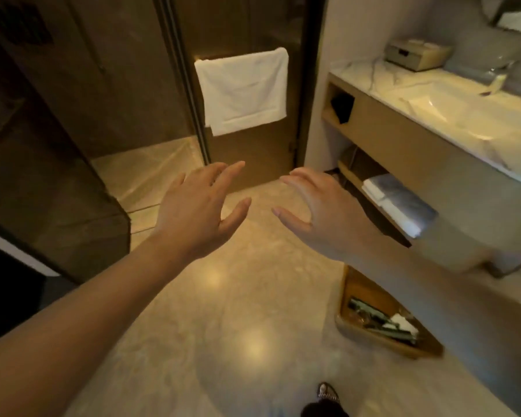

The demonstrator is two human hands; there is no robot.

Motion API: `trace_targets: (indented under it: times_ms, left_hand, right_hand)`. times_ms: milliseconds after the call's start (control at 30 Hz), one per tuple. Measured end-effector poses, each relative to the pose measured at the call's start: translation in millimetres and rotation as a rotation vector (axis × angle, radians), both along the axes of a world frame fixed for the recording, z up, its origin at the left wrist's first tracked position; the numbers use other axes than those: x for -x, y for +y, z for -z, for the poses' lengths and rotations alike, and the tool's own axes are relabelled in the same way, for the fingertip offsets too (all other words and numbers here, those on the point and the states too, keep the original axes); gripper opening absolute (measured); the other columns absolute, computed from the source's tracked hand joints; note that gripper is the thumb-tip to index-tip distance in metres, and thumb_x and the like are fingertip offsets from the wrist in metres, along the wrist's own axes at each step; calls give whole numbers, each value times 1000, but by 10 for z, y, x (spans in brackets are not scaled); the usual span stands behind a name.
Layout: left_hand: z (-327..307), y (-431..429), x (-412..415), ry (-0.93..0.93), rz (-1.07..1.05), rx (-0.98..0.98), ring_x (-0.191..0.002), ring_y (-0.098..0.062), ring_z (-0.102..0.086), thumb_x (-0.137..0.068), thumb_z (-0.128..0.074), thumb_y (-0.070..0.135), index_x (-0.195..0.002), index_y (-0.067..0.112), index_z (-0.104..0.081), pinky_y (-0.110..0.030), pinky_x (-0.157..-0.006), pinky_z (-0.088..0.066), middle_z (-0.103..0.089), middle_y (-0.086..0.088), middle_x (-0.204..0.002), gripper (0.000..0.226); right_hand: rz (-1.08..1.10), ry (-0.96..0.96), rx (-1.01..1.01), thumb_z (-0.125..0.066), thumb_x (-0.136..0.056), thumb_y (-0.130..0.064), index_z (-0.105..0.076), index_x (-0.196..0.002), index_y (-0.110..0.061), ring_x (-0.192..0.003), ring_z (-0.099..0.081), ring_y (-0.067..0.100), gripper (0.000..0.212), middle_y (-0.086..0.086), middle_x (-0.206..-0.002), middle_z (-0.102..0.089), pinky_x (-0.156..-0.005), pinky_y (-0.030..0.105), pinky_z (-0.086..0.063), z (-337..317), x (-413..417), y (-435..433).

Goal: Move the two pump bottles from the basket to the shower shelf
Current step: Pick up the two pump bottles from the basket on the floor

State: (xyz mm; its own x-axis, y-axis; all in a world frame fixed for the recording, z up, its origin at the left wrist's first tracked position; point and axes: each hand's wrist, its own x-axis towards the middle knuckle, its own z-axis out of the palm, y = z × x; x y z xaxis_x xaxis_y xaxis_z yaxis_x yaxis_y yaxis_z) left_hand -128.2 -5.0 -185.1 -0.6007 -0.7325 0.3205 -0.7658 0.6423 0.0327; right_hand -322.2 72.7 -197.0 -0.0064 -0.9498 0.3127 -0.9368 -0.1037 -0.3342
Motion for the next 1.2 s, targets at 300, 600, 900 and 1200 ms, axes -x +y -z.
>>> trace_targets:
  times_ms: [300,600,900,1200]
  left_hand:
    - [582,313,763,18,205,-168,-109,-30,-59,-90,-33,53,-135,27,-42,-47,-87,-48,-61,-7,-127,53]
    - [872,455,1706,-20,291,-222,-109,-25,-59,-92,-35,51,-136,28,-40,-43,-85,-49,-60,-3,-128,50]
    - [1129,667,2995,-66,379,-293,-96,-24,-63,-92,-32,51,-138,27,-37,-34,-76,-49,-58,-4,-130,53]
    - [1546,934,4024,-73,525,-445,-96,-20,-61,-93,-37,46,-134,26,-41,-28,-71,-40,-60,-1,-124,47]
  right_hand:
    - [143,-110,-165,-42,-91,-55,-44,-135,-22,-126,-43,17,56,0,-140,-46,-99,36,-42,612,529,676]
    - [240,-188,-194,-46,-91,-51,-47,-133,-19,-123,-47,17,53,-1,-137,-49,-95,41,-45,872,1469,977]
    - [316,-278,-107,-52,-91,-43,-53,-128,-15,-114,-55,15,46,2,-126,-59,-91,24,-45,1189,2610,1391]
    - [524,-361,-176,-50,-89,-48,-53,-125,-17,-112,-54,14,47,1,-123,-59,-88,22,-41,1604,3323,1862]
